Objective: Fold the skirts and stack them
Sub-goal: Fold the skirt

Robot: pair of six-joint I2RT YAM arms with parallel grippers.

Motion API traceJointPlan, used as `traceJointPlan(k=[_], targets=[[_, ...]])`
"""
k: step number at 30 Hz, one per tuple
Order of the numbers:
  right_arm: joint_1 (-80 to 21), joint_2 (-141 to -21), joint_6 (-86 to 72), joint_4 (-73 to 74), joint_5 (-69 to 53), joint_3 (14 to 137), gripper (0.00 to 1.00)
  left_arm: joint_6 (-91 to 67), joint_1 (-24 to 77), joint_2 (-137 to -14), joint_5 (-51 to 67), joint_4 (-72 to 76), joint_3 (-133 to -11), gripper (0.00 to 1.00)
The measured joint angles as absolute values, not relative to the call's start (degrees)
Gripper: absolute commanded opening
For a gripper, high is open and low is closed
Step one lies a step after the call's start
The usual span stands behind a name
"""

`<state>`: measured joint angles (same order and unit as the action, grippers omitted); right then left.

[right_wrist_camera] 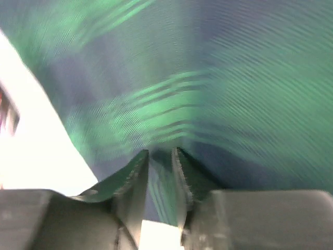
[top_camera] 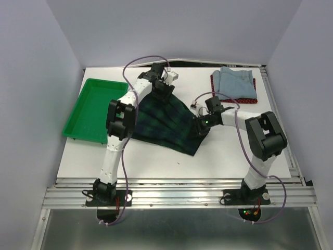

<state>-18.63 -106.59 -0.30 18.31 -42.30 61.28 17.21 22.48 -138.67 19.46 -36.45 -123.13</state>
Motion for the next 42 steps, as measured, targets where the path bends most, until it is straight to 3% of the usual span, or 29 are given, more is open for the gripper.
traceJointPlan(k=[1, 4, 7, 15, 21, 26, 34, 38, 42], targets=[[-21.2, -105.0, 0.3, 20.0, -43.6, 60.2, 0.38, 17.8, 22.8, -139.8, 18.7, -36.7, -126.0, 0.60], [-27.1, -101.4, 1.2, 26.5, -48.4, 58.8, 0.61, 18.7, 23.6, -139.9, 16.8, -35.6, -129.8, 0.64], [-28.2, -99.0, 0.9, 31.6, -51.1, 61.9, 0.73, 18.0, 24.0, -134.3, 15.5, -32.5, -124.8, 0.65], [-17.5, -100.0, 0.1, 33.0, -44.7, 82.7, 0.78, 11.1, 21.9, -104.7, 13.3, -28.4, -100.7, 0.60], [-17.7, -111.8, 1.5, 32.5, -38.0, 89.4, 0.75, 6.7, 18.2, -88.9, 15.7, -27.5, -84.3, 0.54], [-17.9, -122.4, 1.5, 33.1, -37.1, 89.6, 0.72, 6.4, 18.5, -92.4, 19.8, -27.9, -74.4, 0.50], [-17.7, -117.5, 0.7, 29.7, -36.1, 80.8, 0.69, 7.5, 18.1, -106.7, 21.9, -29.6, -73.8, 0.40], [-17.6, -110.7, -3.4, 27.3, -37.8, 69.6, 0.68, 9.5, 18.0, -115.0, 22.9, -32.6, -81.9, 0.38], [-17.6, -106.4, -7.7, 26.7, -42.4, 61.3, 0.67, 11.6, 19.7, -124.8, 22.5, -35.1, -97.5, 0.37]])
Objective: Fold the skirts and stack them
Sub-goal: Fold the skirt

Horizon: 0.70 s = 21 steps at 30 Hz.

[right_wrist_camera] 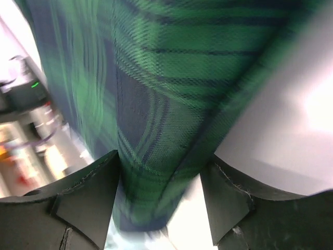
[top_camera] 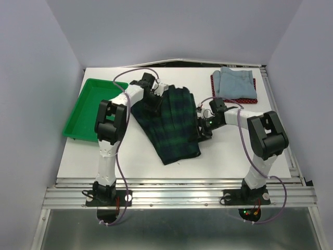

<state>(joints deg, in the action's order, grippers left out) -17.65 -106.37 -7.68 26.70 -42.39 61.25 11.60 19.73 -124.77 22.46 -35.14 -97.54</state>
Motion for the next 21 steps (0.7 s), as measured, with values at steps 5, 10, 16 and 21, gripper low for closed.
traceJointPlan(k=[5, 10, 16, 21], targets=[[-17.6, -105.0, -10.4, 28.4, -46.7, 57.8, 0.80, 14.6, 23.5, -135.5, 21.9, -35.9, -115.2, 0.46], [-17.4, -103.5, -7.0, 35.0, -45.2, 61.0, 0.81, 16.8, 26.2, -136.2, 20.9, -35.7, -117.1, 0.53], [-12.6, -100.3, -0.4, 42.1, -45.1, 71.5, 0.78, 18.4, 25.9, -120.8, 19.2, -32.5, -101.6, 0.68], [-12.8, -94.0, -6.7, 34.6, -52.4, 69.7, 0.69, 22.4, 24.5, -97.0, 19.6, -25.7, -86.5, 0.73]])
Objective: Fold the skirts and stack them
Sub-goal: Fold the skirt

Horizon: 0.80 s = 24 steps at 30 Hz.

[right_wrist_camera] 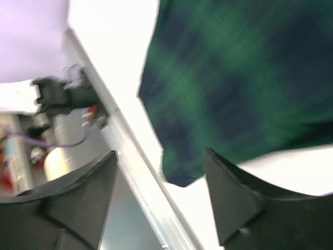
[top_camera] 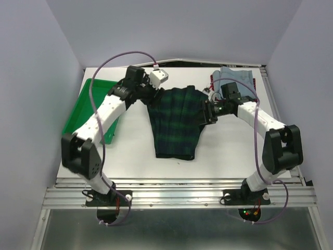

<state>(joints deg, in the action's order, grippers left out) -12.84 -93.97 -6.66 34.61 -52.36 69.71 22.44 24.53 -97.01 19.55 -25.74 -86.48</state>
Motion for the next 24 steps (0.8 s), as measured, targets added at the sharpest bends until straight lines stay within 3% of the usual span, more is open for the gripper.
traceJointPlan(k=[6, 14, 24], targets=[[-20.4, -98.7, -13.7, 22.4, -59.2, 59.6, 0.68, 31.3, 28.4, -75.4, 18.3, -16.3, -68.9, 0.80], [-21.1, -111.8, -15.9, 12.6, -65.5, 53.4, 0.67, 39.8, 54.3, -68.7, 3.8, -6.7, -36.8, 0.81], [-21.0, -113.8, -15.7, 11.5, -68.5, 54.3, 0.67, 42.1, 68.0, -69.1, -11.4, 6.7, -29.4, 0.82]])
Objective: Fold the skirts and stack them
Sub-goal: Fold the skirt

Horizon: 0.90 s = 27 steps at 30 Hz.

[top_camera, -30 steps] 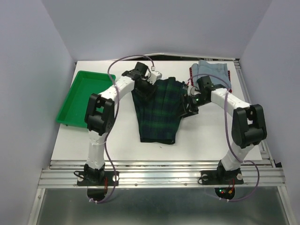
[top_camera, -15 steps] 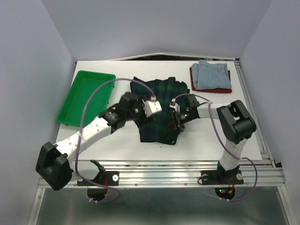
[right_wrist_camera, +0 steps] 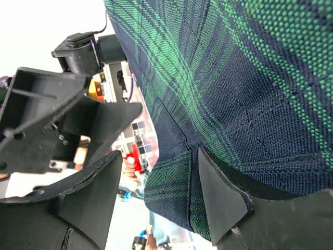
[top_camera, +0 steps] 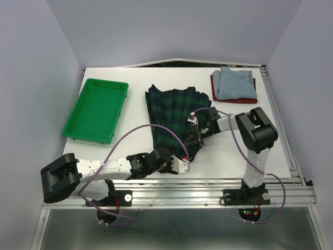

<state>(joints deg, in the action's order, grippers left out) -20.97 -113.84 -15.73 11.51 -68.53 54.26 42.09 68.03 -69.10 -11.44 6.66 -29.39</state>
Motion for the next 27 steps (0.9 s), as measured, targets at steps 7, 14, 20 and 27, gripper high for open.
traceJointPlan(k=[7, 14, 20, 27], targets=[[-21.0, -114.5, -15.2, 11.6, -69.4, 54.7, 0.66, 42.3, 70.9, -77.8, -14.2, 13.6, -28.7, 0.82], [-21.0, -114.9, -14.6, 11.9, -69.7, 55.0, 0.66, 43.9, 71.2, -85.7, -20.4, 22.7, -30.2, 0.74], [-21.1, -114.9, -13.4, 13.4, -69.4, 55.6, 0.66, 44.8, 71.3, -90.3, -25.3, 28.1, -30.2, 0.30], [-21.6, -114.9, -11.8, 19.2, -66.1, 60.1, 0.73, 44.1, 71.2, -90.5, -24.1, 23.4, -30.9, 0.00]])
